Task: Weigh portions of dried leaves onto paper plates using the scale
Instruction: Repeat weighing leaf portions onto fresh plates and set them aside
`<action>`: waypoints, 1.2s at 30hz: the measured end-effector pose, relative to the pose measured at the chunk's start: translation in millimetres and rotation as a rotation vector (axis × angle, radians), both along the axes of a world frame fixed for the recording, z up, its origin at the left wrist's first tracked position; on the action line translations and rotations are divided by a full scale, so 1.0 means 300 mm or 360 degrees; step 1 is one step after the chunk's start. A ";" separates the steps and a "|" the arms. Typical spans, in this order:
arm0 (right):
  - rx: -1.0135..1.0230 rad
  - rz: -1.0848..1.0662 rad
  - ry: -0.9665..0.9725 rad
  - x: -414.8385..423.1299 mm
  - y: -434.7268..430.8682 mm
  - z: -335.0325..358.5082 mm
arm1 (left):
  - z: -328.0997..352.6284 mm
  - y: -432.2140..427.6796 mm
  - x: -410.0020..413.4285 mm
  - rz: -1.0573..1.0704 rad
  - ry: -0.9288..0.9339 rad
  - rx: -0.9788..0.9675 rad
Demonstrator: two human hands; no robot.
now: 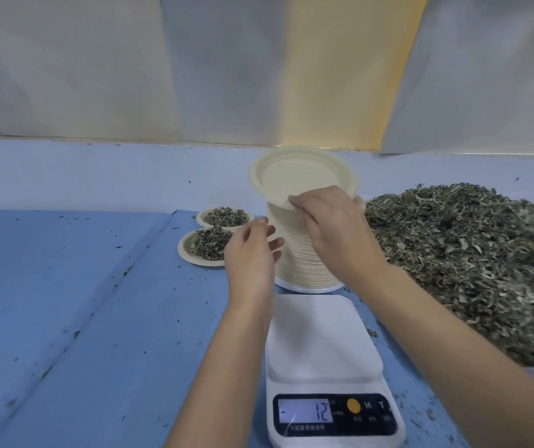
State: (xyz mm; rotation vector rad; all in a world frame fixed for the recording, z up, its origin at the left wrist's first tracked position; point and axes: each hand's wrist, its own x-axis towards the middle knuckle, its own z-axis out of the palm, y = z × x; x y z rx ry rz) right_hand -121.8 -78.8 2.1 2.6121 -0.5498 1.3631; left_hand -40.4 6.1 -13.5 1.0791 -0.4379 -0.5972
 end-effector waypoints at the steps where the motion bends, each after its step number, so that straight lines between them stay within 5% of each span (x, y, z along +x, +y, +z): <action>1: -0.0067 0.0061 -0.0033 -0.002 0.027 -0.020 | 0.002 0.003 0.008 0.0012 -0.0005 -0.0023; 9: -0.0243 0.0114 -0.0126 -0.045 0.128 -0.100 | 0.014 0.049 0.064 0.0397 -0.0188 0.0099; 14: 0.0630 -0.0147 -0.0712 -0.142 0.109 -0.032 | 0.049 0.110 0.082 0.0128 -0.0456 0.0268; 18: 0.1372 0.0056 -0.1171 -0.213 0.081 -0.014 | 0.069 0.152 0.075 -0.0086 -0.0788 0.0486; 29: 0.1916 -0.0205 -0.0952 -0.277 0.033 -0.169 | 0.051 0.151 0.082 -0.0221 -0.0731 0.1078; 36: 0.1828 -0.0318 -0.0750 -0.272 0.028 -0.212 | 0.005 0.131 0.090 -0.0352 -0.0688 0.1252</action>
